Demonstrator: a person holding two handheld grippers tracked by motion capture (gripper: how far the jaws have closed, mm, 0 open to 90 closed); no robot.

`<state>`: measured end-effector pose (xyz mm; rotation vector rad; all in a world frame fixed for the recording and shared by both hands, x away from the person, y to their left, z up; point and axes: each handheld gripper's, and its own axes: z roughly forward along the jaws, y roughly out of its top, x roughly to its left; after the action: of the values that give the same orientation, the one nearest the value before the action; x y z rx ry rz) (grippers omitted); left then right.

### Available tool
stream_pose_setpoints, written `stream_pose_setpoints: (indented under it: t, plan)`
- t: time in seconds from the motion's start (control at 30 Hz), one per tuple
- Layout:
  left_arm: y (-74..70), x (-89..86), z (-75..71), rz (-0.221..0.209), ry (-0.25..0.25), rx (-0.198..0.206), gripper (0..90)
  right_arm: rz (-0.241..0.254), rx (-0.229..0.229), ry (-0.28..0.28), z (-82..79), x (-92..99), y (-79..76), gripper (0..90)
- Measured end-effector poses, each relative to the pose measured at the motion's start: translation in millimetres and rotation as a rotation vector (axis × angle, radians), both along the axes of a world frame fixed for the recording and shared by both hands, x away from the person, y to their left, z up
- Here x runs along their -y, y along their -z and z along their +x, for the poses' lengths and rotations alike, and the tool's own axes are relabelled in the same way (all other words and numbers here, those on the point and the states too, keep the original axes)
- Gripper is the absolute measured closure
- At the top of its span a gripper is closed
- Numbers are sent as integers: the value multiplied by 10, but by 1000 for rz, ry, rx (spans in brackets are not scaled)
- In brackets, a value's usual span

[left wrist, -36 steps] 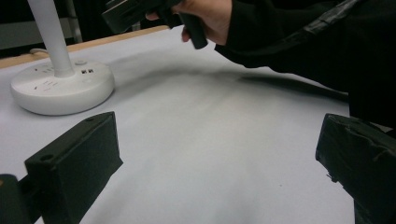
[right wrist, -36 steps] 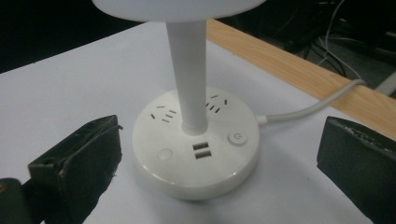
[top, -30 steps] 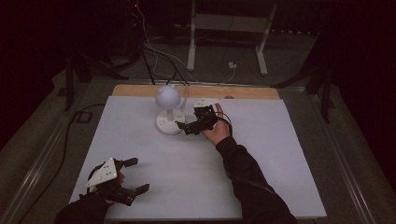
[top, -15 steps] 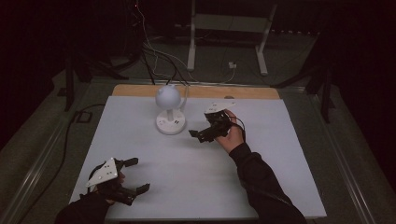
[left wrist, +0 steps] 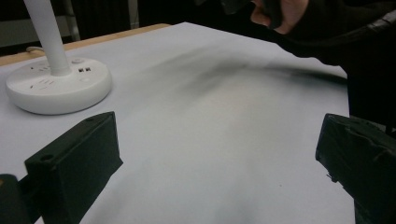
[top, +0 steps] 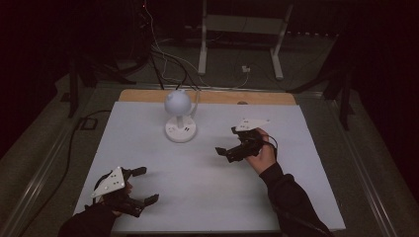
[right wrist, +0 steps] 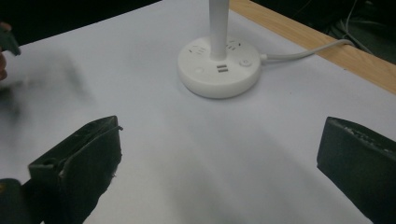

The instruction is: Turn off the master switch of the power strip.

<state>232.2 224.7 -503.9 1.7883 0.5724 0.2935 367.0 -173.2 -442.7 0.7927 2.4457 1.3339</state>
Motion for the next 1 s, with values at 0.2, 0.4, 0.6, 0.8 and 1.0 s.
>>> stream_pose_setpoints:
  t: [0.2,0.4,0.6,0.8,1.0]
  plan:
    - [0,1,2,-1,1,0,4,17,2,26,-162,214,18,3]
    - [-2,2,1,0,3,1,4,28,-11,59,-321,406,98,3]
    - [-1,1,4,0,4,0,4,35,-21,97,-490,617,176,3]
    - [-3,3,4,0,7,1,4,30,-13,140,-649,799,245,3]
    - [-8,-2,-1,-2,10,4,4,18,-5,195,-814,963,410,3]
